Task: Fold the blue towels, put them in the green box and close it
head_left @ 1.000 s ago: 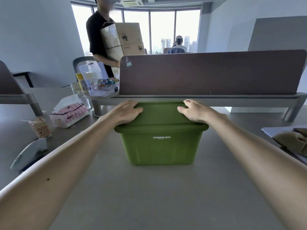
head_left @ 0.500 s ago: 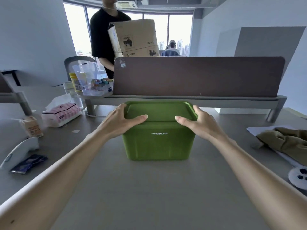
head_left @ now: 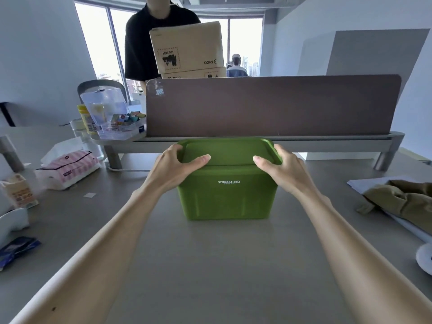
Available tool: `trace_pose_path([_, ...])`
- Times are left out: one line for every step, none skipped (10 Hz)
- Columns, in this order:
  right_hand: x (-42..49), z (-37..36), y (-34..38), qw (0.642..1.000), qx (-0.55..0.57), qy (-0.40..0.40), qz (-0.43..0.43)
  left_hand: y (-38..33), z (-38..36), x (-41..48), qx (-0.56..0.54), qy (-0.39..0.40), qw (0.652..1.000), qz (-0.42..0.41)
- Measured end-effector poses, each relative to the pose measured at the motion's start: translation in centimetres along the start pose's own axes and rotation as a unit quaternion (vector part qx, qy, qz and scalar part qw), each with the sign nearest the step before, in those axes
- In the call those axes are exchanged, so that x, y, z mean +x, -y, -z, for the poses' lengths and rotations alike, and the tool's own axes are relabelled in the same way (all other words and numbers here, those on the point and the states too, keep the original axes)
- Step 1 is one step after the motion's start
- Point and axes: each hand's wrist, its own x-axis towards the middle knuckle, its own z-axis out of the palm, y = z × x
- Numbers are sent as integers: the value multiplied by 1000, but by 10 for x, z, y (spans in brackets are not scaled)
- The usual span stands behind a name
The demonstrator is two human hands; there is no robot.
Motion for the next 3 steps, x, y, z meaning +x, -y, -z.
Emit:
trace_pose_path([3, -2, -5, 1000, 11, 0, 23, 6, -3, 4, -15, -12, 1000, -1])
trace_pose_path([4, -3, -8, 999, 25, 5, 27, 12, -7, 2, -39, -27, 999, 1])
trace_pose_path([9, 2, -5, 998, 34, -23, 45, 11, -5, 3, -67, -104, 992, -31])
